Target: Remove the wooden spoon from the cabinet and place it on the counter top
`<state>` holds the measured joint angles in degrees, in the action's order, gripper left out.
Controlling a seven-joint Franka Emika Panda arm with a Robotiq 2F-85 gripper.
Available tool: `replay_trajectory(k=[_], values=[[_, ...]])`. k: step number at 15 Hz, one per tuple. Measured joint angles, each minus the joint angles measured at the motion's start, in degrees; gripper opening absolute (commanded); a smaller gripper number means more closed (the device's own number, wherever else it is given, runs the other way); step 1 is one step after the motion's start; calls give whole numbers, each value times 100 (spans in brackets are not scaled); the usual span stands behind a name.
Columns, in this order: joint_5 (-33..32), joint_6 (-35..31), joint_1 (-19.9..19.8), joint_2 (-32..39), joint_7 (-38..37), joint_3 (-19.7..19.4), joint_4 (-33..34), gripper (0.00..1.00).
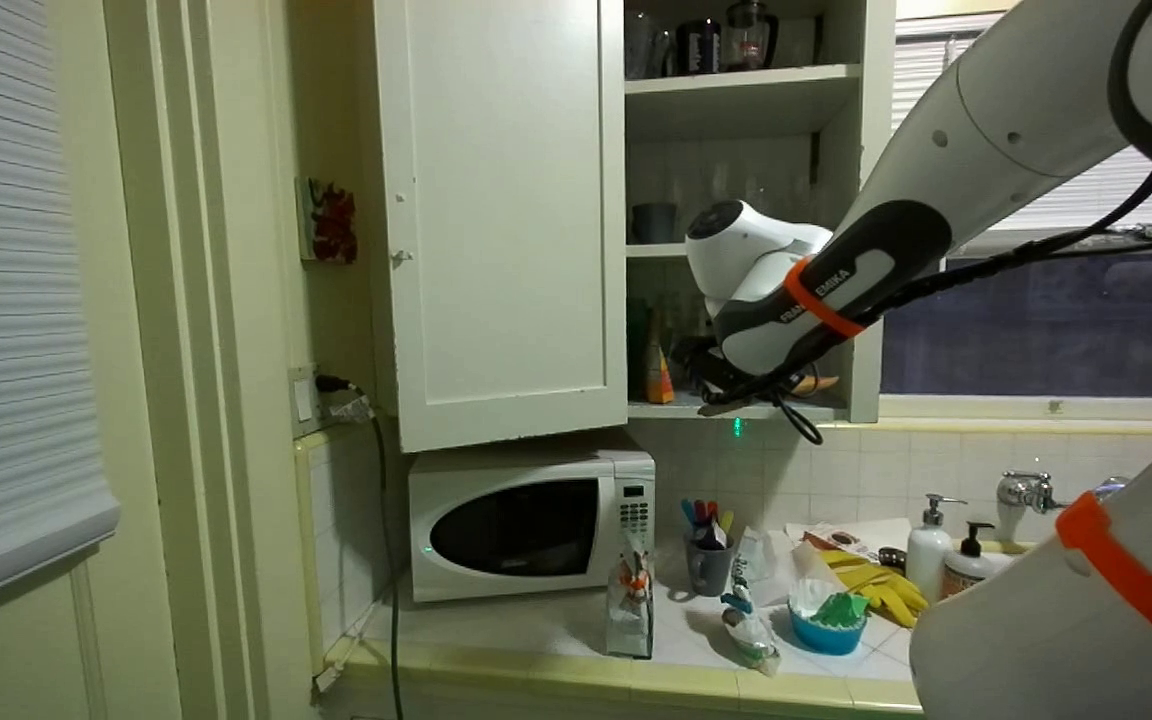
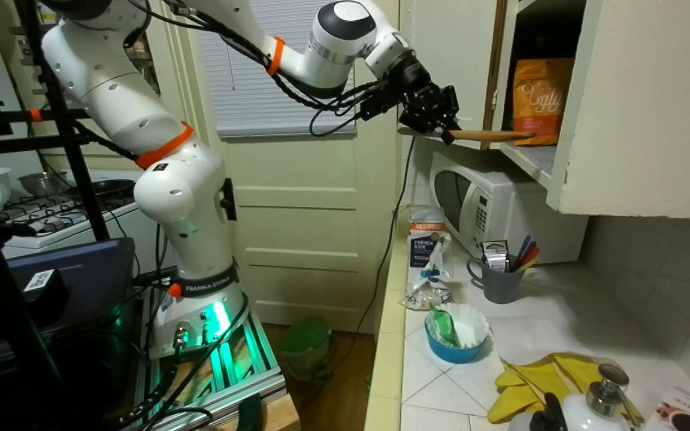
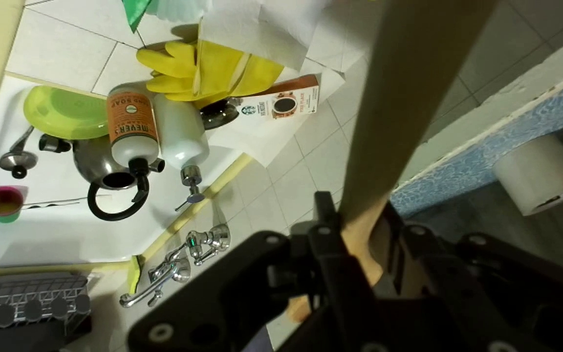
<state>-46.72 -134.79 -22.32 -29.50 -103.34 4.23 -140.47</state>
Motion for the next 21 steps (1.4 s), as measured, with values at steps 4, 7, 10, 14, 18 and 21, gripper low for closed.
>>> replay_trajectory(k=[4, 7, 10, 14, 18, 21], values=[[4, 2, 155, -5, 0, -88, -30, 6], [40, 2, 442, -87, 225, -229, -293, 6], [80, 2, 718, -315, 790, -386, -761, 6], [91, 5, 813, -536, 1422, -497, -1362, 6], [90, -605, 809, -448, 2113, -834, -1748, 6], [189, -1516, 810, -133, 2921, -1148, -1752, 6]])
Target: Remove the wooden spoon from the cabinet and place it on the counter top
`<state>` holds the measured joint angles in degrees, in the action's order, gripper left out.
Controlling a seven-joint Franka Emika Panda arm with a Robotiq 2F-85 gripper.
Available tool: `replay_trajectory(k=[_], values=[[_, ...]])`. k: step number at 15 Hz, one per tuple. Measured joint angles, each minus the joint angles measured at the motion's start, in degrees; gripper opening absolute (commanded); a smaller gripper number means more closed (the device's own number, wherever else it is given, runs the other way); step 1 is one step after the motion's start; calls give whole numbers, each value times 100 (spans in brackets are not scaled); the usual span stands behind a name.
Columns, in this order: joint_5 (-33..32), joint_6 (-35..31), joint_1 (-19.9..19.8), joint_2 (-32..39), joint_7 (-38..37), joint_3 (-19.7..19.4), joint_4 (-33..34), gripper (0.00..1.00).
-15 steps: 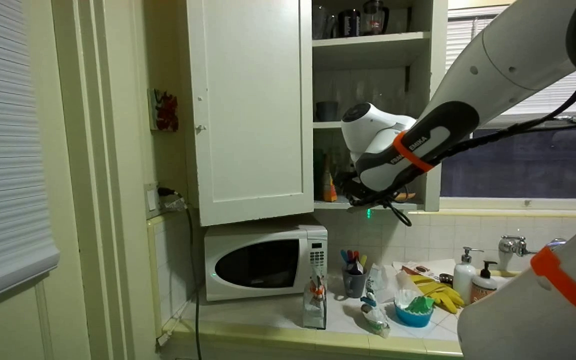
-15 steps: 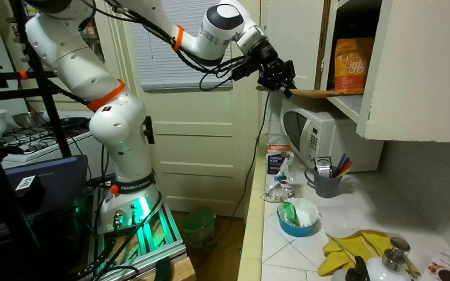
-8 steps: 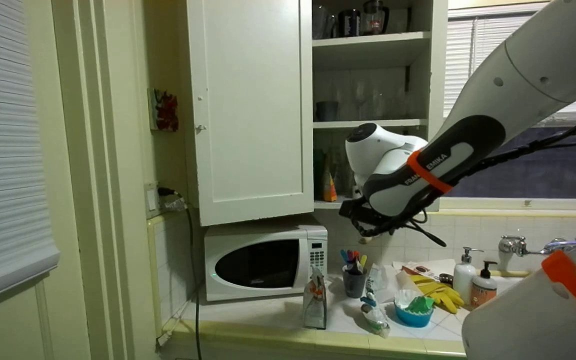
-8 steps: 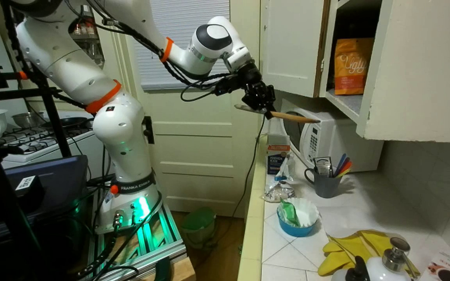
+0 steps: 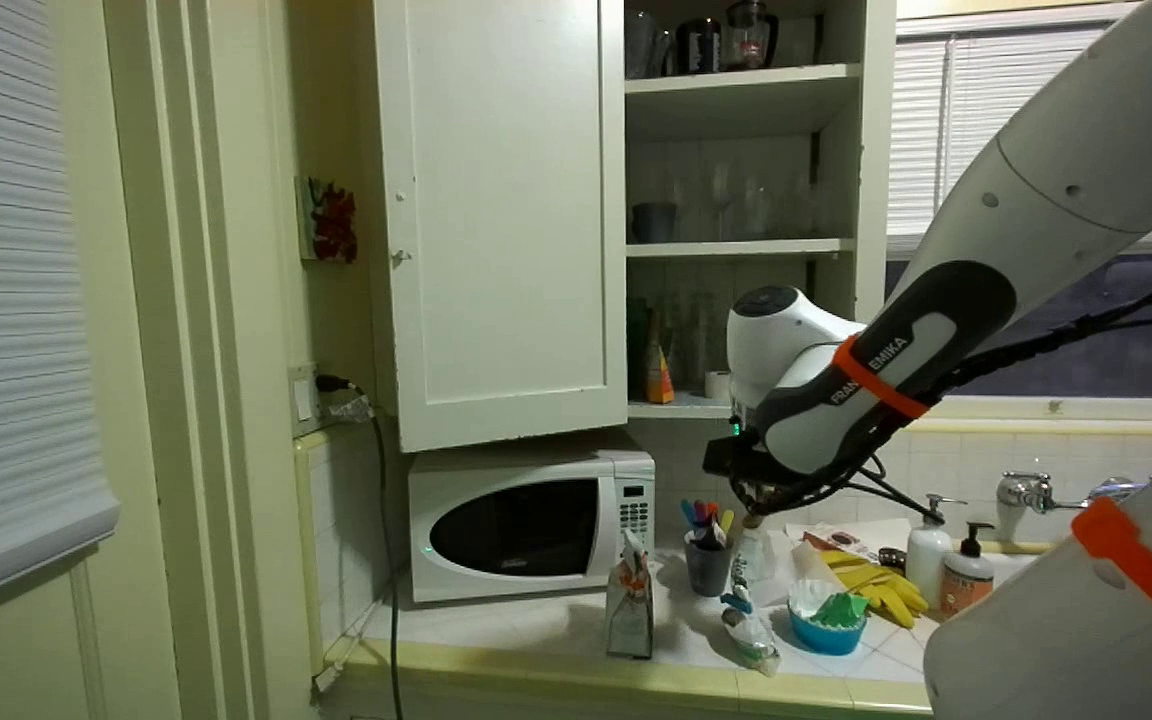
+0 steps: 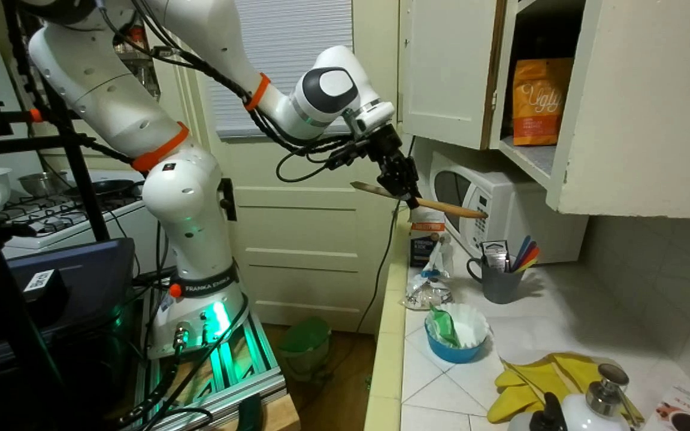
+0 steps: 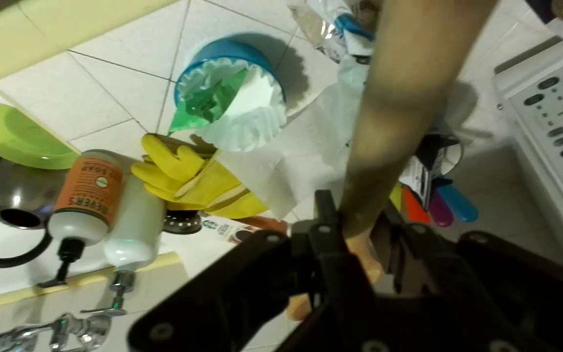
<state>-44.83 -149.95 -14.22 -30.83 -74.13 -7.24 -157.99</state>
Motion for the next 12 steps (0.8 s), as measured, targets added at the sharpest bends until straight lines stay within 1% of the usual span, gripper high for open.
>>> replay_trajectory(k=[2, 3, 5, 6, 8, 10, 12], values=[[149, -560, -12, 282, 638, -158, 0, 6], [264, -767, -38, 439, 940, -217, 3, 22], [505, -1012, -135, 730, 1406, -276, 23, 22], [541, -1063, -169, 819, 1493, -282, 40, 6], [555, -1074, -178, 882, 1520, -281, 55, 6], [556, -1111, -374, 891, 1574, -76, 58, 6], [556, -1258, -564, 978, 1825, 36, 70, 6]])
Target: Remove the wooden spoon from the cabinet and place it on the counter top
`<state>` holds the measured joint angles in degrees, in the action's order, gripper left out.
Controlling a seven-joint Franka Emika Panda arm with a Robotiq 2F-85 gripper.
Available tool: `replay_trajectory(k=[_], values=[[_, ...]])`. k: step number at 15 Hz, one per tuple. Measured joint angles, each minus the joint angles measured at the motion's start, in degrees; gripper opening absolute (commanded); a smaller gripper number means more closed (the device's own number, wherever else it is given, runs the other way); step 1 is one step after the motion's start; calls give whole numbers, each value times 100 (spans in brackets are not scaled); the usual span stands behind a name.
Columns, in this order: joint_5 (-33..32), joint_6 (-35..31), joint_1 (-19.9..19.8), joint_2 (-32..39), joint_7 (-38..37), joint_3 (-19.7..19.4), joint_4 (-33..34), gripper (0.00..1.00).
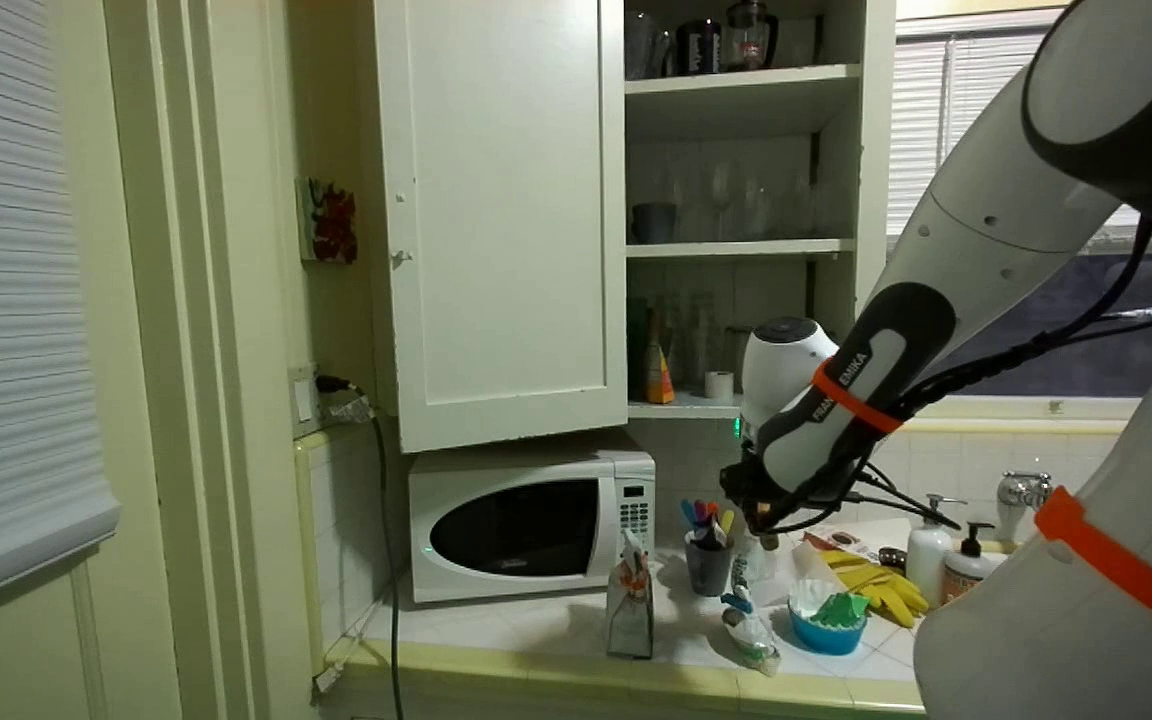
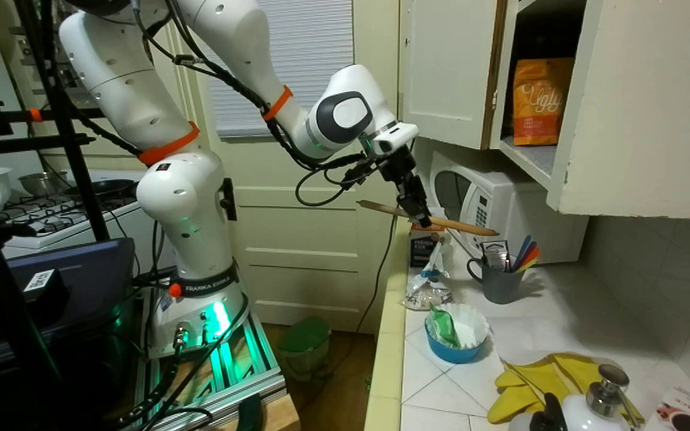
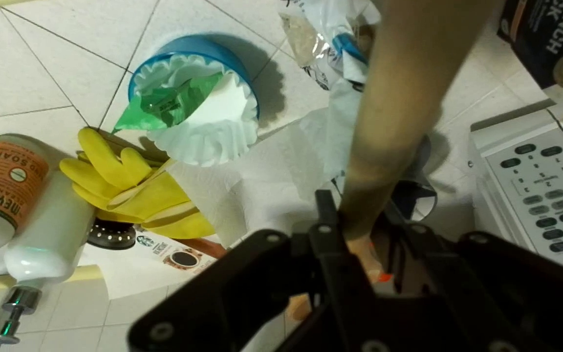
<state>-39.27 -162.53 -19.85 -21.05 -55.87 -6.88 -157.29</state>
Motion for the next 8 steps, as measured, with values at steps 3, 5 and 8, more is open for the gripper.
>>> replay_trajectory(k=[3, 5, 8], values=[[-148, -208, -91, 347, 442, -177, 146, 6], [-160, -413, -95, 692, 851, -403, 310, 6], [-130, -682, -96, 1346, 1426, -715, 704, 6]])
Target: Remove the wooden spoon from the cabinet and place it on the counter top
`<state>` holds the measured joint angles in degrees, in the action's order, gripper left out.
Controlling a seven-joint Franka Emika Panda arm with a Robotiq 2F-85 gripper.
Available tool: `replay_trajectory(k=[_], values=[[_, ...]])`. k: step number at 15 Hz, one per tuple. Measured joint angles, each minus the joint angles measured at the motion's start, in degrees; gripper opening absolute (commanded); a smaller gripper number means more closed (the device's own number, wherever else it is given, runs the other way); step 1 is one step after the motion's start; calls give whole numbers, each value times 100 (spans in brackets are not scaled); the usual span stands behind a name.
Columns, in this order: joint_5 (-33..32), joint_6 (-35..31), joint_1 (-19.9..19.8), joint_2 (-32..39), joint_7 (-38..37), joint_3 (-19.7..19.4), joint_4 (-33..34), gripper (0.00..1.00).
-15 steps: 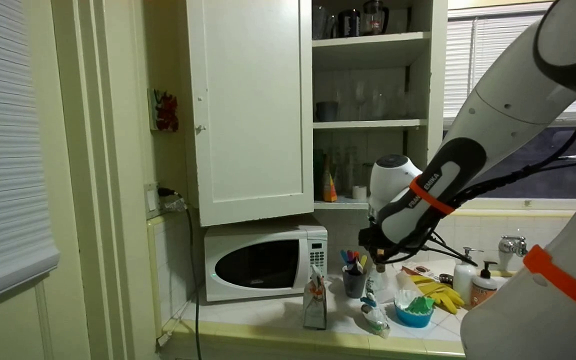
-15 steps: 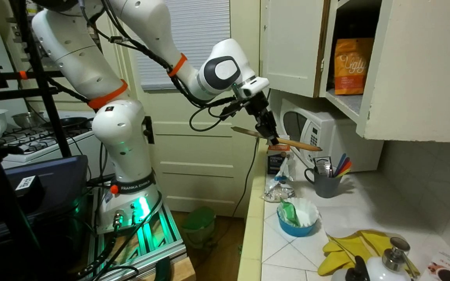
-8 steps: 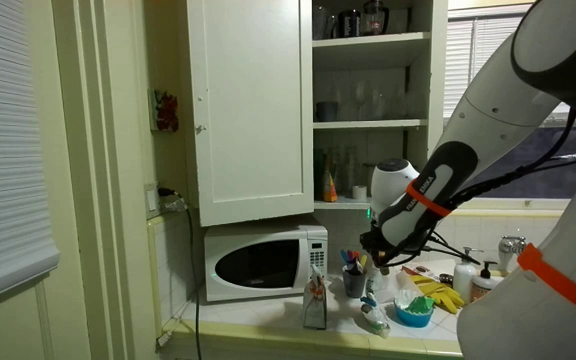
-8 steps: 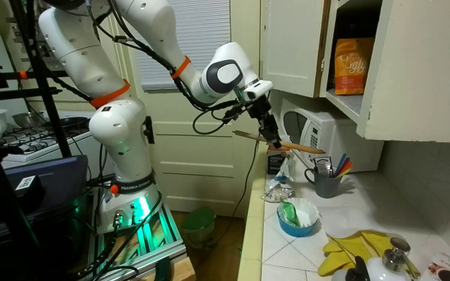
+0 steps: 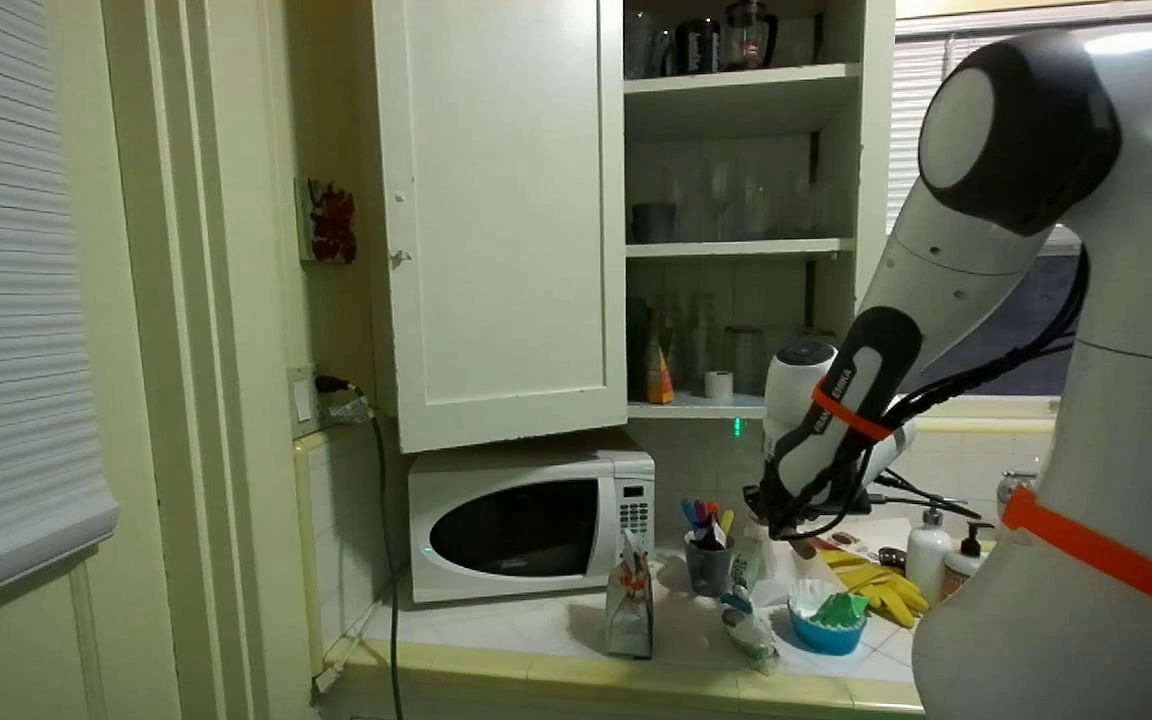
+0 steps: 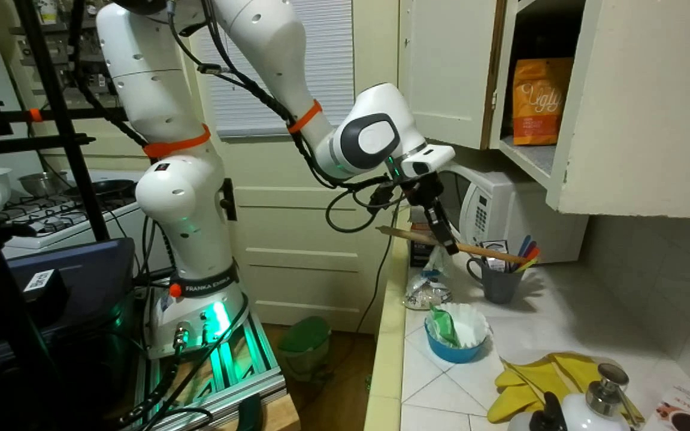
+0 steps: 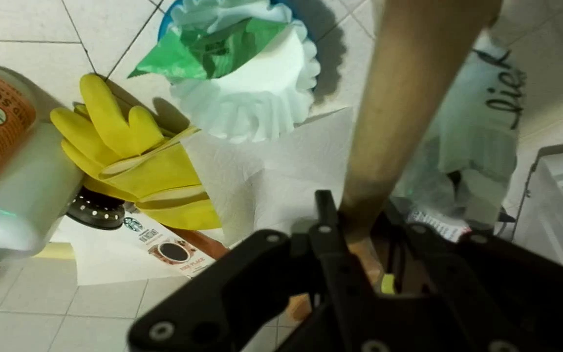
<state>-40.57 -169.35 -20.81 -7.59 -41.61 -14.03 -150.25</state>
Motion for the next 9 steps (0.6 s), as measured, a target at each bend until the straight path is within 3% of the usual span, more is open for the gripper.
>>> replay_trajectory(k=[5, 9], values=[[-14, -55, -5, 945, 162, -109, 624, 6], [-16, -55, 4, 1314, 112, -113, 774, 6]])
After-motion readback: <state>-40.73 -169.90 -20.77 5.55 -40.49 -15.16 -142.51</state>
